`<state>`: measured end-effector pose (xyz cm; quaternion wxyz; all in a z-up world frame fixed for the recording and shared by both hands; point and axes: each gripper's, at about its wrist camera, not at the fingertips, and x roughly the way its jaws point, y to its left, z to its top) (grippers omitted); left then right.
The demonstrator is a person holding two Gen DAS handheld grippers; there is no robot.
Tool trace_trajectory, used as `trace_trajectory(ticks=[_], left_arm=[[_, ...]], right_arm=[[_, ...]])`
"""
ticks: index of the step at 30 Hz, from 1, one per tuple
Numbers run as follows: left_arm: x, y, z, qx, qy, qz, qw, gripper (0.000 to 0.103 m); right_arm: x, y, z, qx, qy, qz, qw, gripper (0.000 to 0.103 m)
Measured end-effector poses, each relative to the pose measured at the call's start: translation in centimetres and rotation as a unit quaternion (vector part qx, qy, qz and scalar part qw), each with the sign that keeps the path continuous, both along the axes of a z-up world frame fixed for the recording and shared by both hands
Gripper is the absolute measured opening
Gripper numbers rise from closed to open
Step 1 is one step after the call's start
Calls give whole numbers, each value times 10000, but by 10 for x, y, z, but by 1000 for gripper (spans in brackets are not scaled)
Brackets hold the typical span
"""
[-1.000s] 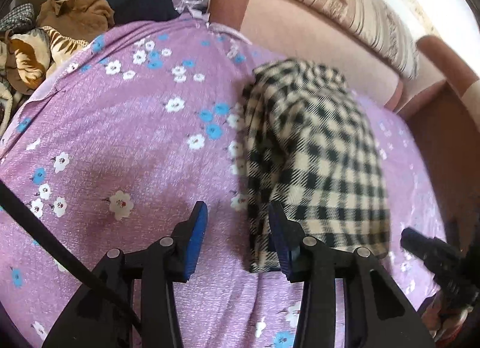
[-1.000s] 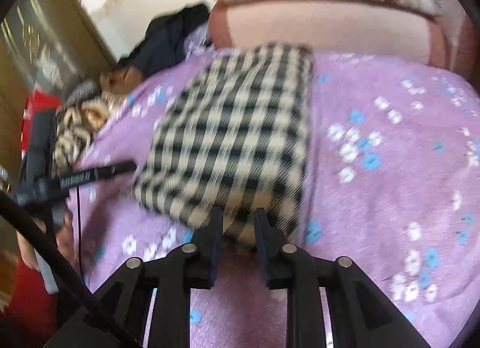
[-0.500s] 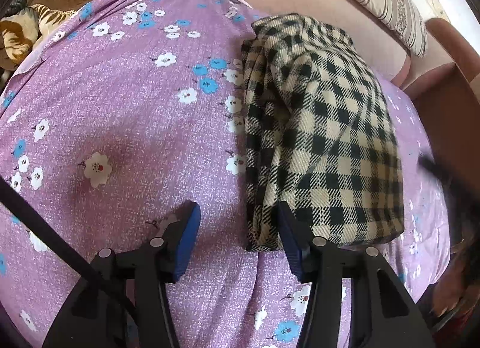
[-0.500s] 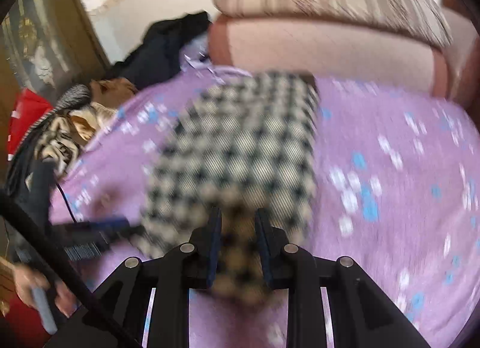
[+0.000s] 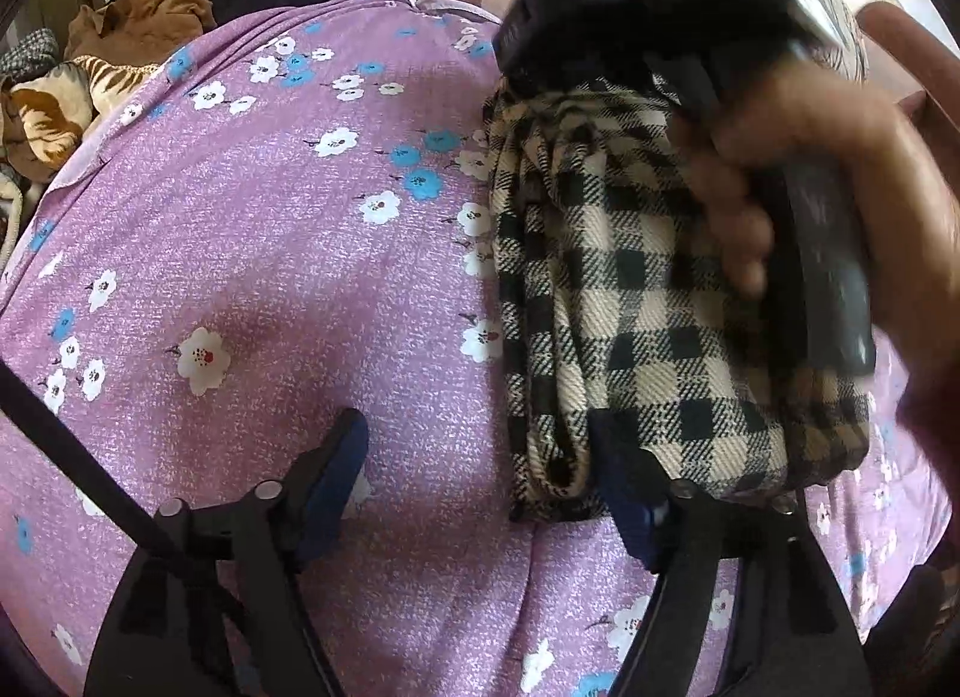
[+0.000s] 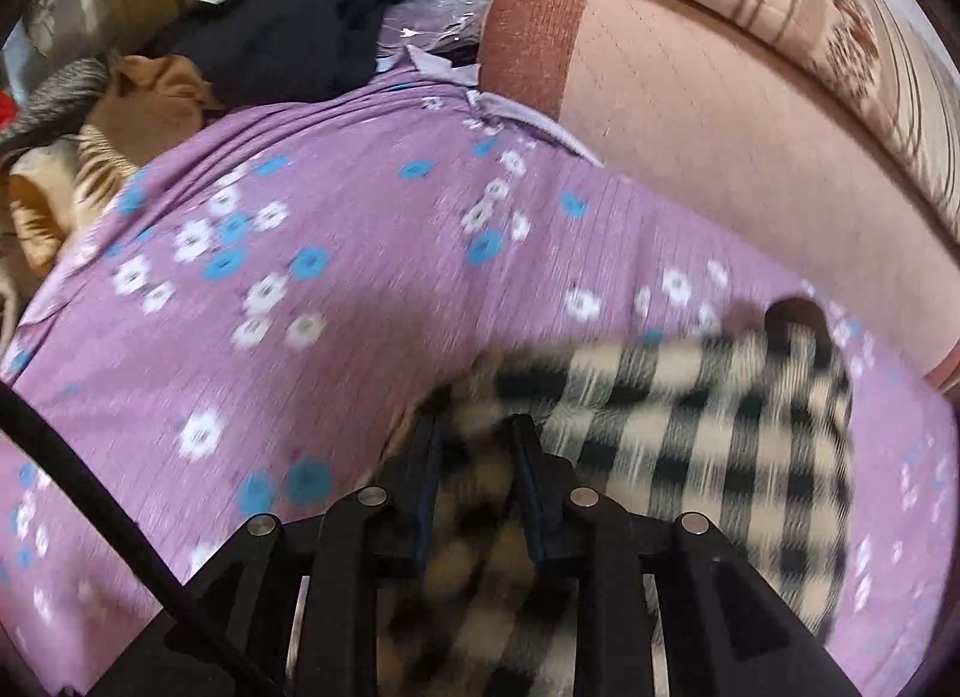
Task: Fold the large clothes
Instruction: 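Press the folded bundle flat and open both grippers, withdrawing them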
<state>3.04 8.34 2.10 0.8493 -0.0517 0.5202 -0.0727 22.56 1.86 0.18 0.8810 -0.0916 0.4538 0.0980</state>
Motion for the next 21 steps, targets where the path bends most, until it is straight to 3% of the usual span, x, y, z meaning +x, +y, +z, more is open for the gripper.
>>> trace_trajectory(ticks=[3,6,9,15,19,21], left_arm=[[1,1,2,-47,1,-17,10000,75],[1,5,5,-145,-16,54,9999,75],[-4,16,12,-280,-146,229,9992,75],[-11,29,22,-284,-425,438,9977,75],[-22,36,32,-20,-836,712,9940,75],[-29,44,40,99,-1059,909,9902,75]], right_arm=[[-7,-13,30,218,-277,50,9994,27],[-35,-39,54,606,-476,-44,9970,44],[-79,-74,58,730,-515,-182,9958,44],[-187,-127,25,679,-660,-418,9946,44],[-226,-151,-23,767,-91,-572,9954,44],[-238,-165,-31,1030,-53,-768,9917,44]])
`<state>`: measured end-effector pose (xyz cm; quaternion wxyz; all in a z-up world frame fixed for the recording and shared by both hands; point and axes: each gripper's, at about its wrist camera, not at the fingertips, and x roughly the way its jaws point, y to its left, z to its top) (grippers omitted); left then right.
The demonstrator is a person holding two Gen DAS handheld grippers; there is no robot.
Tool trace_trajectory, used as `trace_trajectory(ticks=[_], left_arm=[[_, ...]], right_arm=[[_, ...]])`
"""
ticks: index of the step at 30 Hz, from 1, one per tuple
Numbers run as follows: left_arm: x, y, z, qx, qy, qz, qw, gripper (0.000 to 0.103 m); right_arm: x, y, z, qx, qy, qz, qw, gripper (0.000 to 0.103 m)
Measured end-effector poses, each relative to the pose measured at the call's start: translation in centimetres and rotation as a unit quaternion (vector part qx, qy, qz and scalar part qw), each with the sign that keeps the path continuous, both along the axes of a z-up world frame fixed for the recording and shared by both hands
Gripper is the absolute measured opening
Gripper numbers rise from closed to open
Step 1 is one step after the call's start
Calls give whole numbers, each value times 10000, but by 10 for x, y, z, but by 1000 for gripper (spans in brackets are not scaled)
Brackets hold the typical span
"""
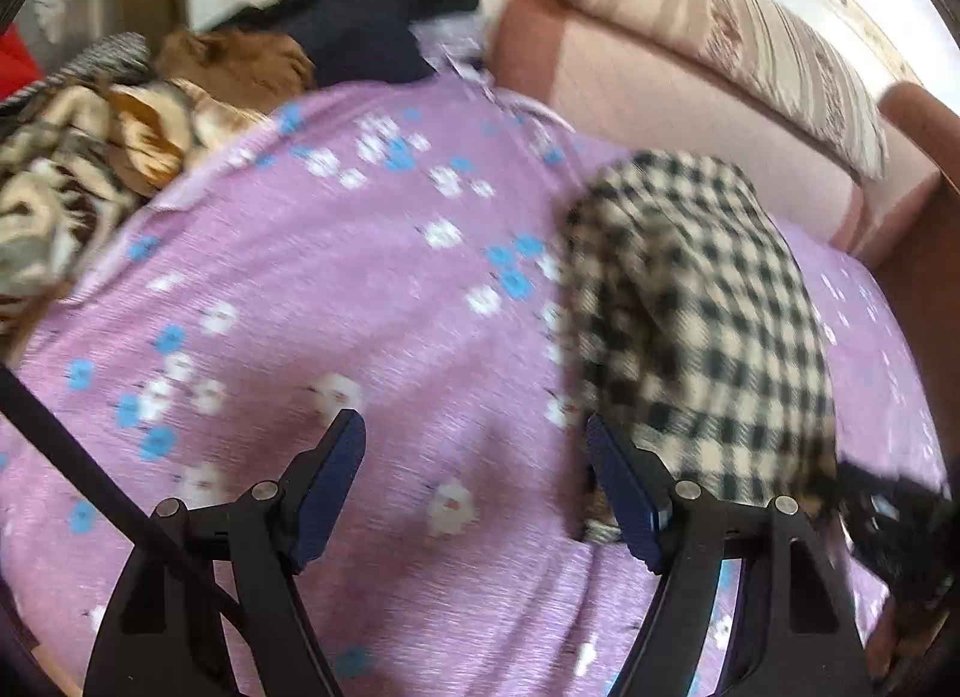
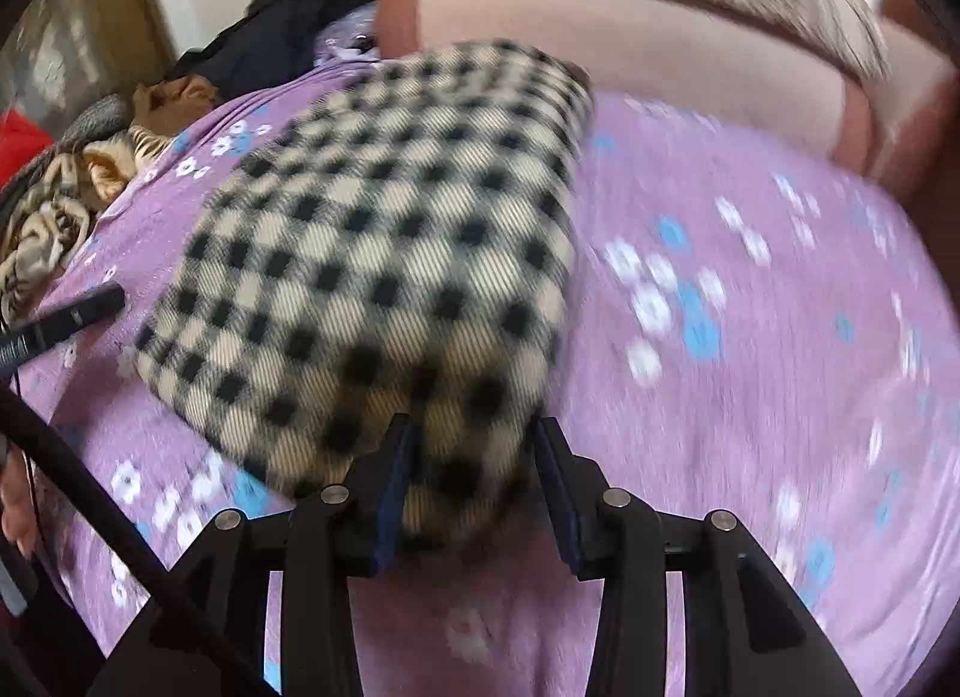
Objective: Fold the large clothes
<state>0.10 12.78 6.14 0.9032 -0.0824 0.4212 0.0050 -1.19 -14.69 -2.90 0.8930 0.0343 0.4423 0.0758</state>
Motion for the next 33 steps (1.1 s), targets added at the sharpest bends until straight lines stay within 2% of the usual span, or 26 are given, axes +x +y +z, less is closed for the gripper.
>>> trace_trajectory(ticks=[3,5,7,9,10,12,17,19,25,30,33], left_arm=[[-16,8,20,251,-516,364,9977,75],[-32,6,37,502,-917,529,9931,84],[-54,2,58,746,-1405,721,9846,99],[-76,1,77,916,-1805,957,9746,103],[-87,0,85,946,-1959,1023,9707,103],[-104,-1,96,790,-2125,965,9692,103],[-140,-11,94,192,-2117,1023,9718,103],[-150,-20,90,80,-2181,1034,9704,103],[-156,-55,82,656,-2350,578,9681,103],[-138,-64,55,460,-1757,227,9831,103],[-131,-69,43,535,-1514,172,9869,103]], right_arm=[[-22,-22,9,493,-64,-327,9982,45],[-40,-28,17,555,-234,-435,9972,45],[-57,-29,25,536,-399,-498,9965,45],[-78,-31,32,523,-605,-584,9951,45],[-87,-31,35,519,-679,-641,9943,45],[-102,-35,40,552,-790,-756,9925,45],[-127,-45,50,588,-1032,-933,9885,46],[-134,-47,51,524,-1083,-991,9878,46],[-149,-49,54,476,-1152,-1066,9865,51],[-155,-46,51,281,-1146,-1121,9867,51],[-154,-43,47,77,-1127,-1158,9868,53]])
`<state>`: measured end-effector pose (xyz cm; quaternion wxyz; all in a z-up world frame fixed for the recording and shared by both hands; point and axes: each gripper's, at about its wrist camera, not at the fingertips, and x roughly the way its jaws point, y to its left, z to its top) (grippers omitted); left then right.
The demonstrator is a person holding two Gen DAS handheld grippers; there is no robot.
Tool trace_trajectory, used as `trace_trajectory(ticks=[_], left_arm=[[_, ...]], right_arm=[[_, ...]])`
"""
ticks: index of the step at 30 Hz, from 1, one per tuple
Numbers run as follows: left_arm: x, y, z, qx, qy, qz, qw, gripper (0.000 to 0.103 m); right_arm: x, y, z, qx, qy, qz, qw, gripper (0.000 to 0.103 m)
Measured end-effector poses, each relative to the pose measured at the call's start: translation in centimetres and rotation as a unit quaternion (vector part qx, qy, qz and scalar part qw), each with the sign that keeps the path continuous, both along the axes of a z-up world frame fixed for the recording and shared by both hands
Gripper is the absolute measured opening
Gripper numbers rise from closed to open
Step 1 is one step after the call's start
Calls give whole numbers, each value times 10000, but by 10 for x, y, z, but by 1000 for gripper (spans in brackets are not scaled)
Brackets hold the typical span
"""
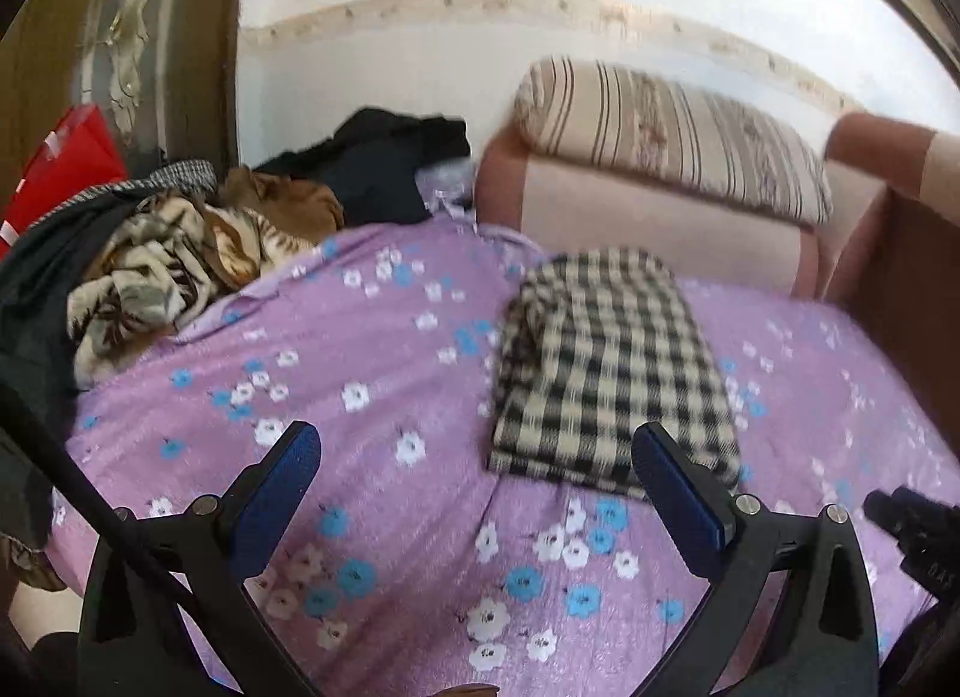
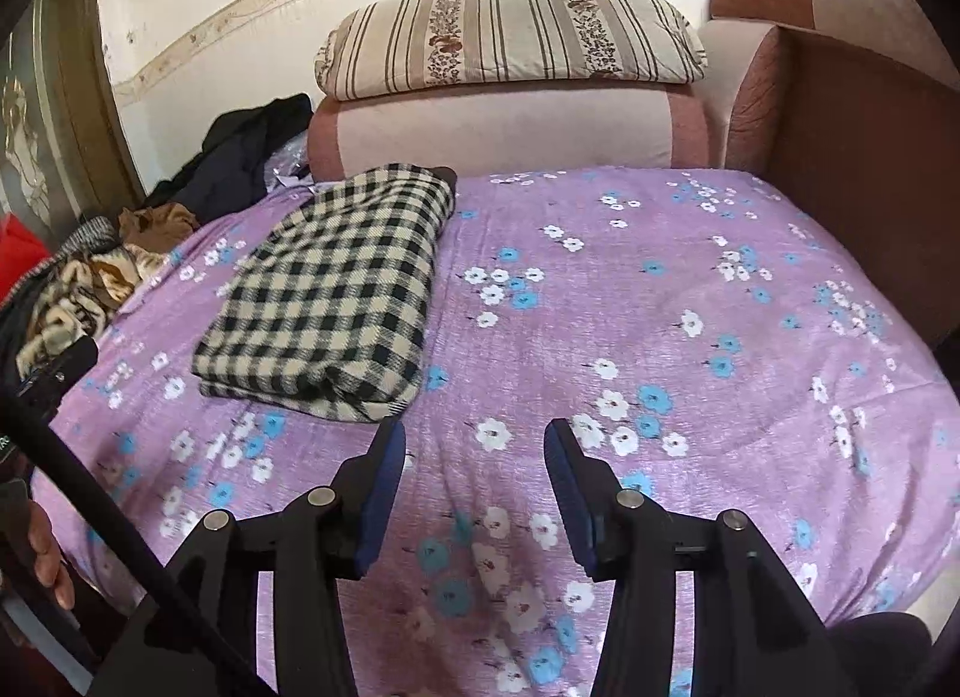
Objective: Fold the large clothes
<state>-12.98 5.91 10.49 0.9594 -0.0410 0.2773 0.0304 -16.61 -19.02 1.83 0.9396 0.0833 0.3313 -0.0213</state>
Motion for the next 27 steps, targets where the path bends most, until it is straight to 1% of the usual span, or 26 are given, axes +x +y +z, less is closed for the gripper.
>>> trace_trajectory(ticks=[3,6,9,14,21,27], left_arm=[[2,-6,-6,174,46,9,9998,103],[4,-9,-10,270,56,-5,9996,103],[5,-11,-11,302,74,-21,9995,103],[10,-14,-17,358,217,-54,9991,103],[15,-13,-24,412,401,0,9983,103],[17,-12,-27,473,473,20,9978,103]], right_arm=[[4,0,-4,44,70,-4,10000,53],[8,2,-9,74,136,35,9999,54],[9,6,-14,21,172,75,9998,54],[14,8,-22,8,273,76,9996,55],[19,11,-26,-5,351,72,9994,55],[21,18,-29,-41,408,100,9991,56]])
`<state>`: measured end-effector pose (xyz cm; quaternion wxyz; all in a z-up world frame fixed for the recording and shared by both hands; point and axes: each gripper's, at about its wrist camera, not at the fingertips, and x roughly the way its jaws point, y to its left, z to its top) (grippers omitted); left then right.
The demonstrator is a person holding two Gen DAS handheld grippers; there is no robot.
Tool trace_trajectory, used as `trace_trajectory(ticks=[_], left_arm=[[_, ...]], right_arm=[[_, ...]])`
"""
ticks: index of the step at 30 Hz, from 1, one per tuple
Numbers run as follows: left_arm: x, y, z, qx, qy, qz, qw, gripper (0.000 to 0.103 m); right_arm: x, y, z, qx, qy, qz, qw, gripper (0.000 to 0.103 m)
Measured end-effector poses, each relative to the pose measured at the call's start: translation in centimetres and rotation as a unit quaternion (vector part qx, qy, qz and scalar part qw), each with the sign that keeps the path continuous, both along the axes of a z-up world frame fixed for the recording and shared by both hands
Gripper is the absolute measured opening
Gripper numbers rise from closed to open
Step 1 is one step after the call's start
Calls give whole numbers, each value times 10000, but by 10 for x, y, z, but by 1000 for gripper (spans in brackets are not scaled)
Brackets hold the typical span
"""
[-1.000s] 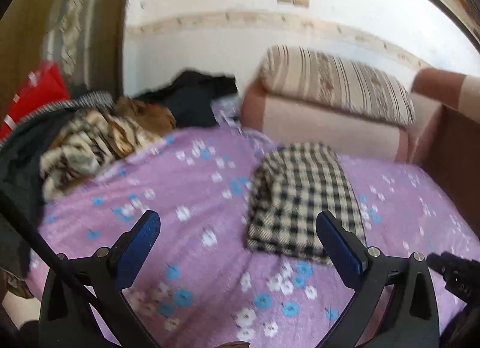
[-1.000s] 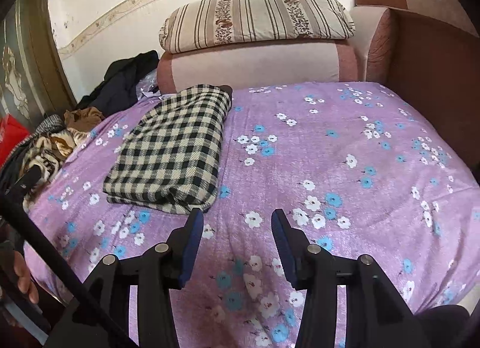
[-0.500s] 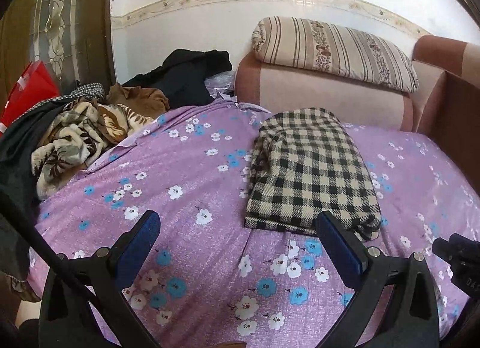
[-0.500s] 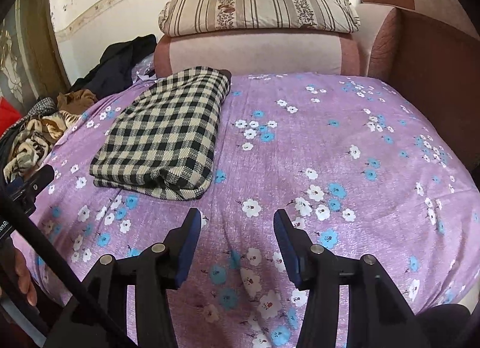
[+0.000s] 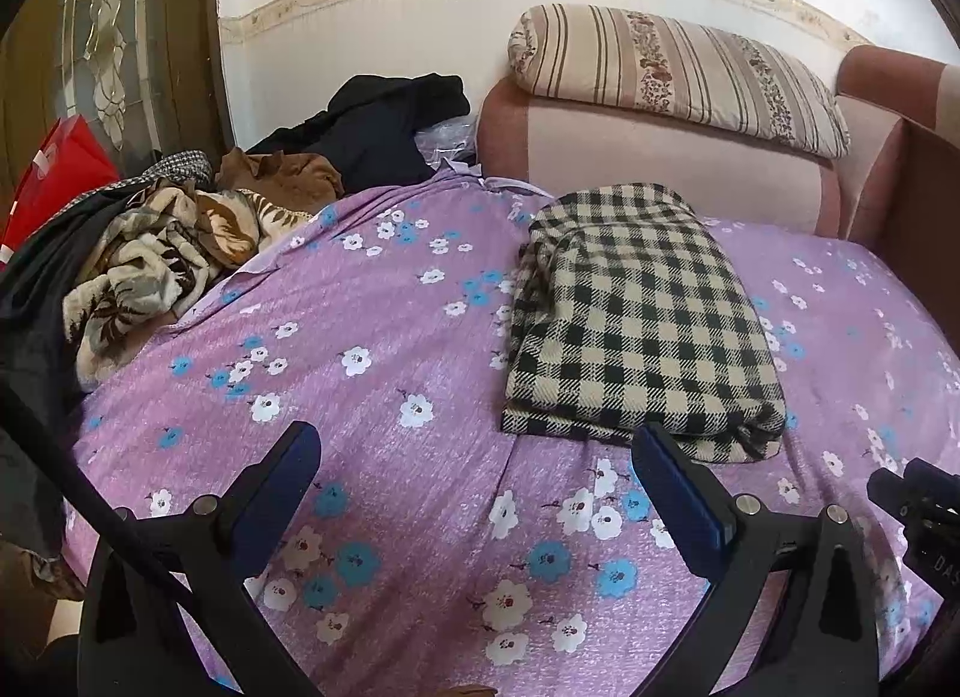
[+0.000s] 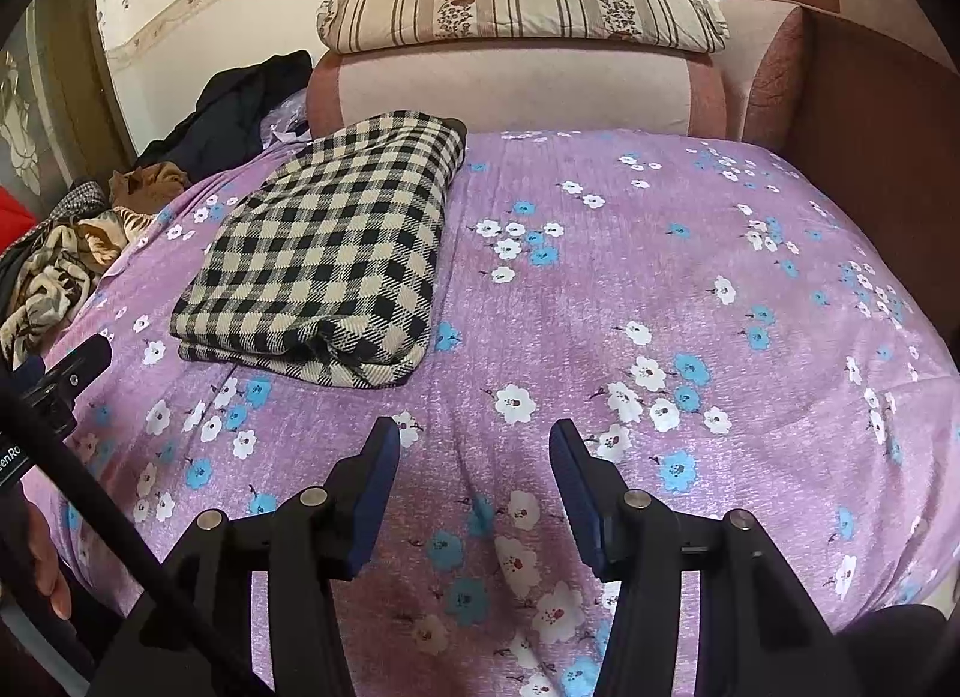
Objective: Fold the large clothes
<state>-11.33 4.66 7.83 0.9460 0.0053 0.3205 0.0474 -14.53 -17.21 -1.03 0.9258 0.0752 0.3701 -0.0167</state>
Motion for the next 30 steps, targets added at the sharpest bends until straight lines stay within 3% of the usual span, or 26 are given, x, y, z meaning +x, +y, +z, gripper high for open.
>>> trace_trajectory(ticks=[10,15,30], left_arm=[[3,7,-13,128,300,37,9995,103],[9,12,-19,-77,554,49,9984,103],[15,9,-30,-131,827,-36,9965,103]], right_arm=[[7,18,-9,-148,156,120,9997,60],[6,26,-7,-378,93,164,9991,61],[10,28,-14,-445,221,158,9986,63]])
